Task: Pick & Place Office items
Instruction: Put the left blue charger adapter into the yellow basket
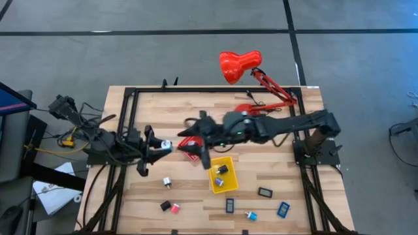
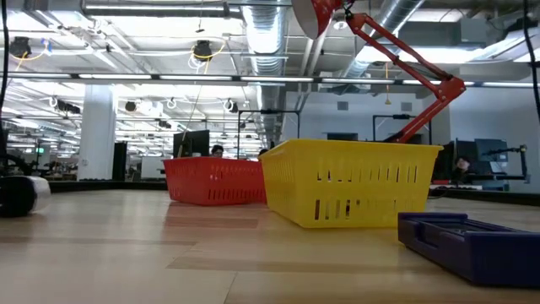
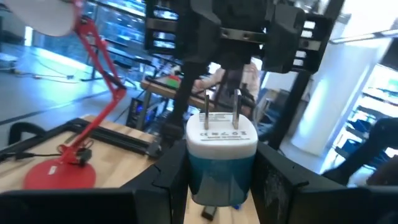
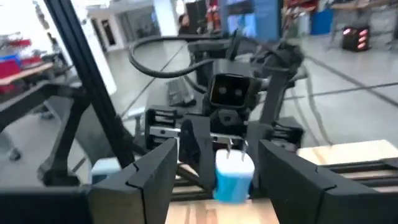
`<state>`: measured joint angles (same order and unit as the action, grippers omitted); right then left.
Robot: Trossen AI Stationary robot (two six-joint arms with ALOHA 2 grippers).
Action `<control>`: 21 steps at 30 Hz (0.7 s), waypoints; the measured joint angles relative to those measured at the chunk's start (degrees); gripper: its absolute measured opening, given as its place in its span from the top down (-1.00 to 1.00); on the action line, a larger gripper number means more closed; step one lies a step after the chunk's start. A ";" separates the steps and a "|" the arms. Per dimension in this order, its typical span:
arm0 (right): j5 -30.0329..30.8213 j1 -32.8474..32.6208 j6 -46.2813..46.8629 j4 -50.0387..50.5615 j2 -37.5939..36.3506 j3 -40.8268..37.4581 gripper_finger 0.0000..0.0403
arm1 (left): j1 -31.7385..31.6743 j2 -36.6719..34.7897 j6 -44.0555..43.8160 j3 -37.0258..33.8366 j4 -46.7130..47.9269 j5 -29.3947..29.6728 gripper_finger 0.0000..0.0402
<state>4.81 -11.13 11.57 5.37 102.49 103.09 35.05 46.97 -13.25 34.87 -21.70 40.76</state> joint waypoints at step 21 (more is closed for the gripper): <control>-6.99 1.87 -1.51 8.33 12.12 17.20 -0.07 | 0.67 1.83 11.92 0.00 -6.79 -2.94 0.38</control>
<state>-2.18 -9.27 10.07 13.69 114.61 120.29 35.72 48.80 -1.33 34.87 -28.49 37.82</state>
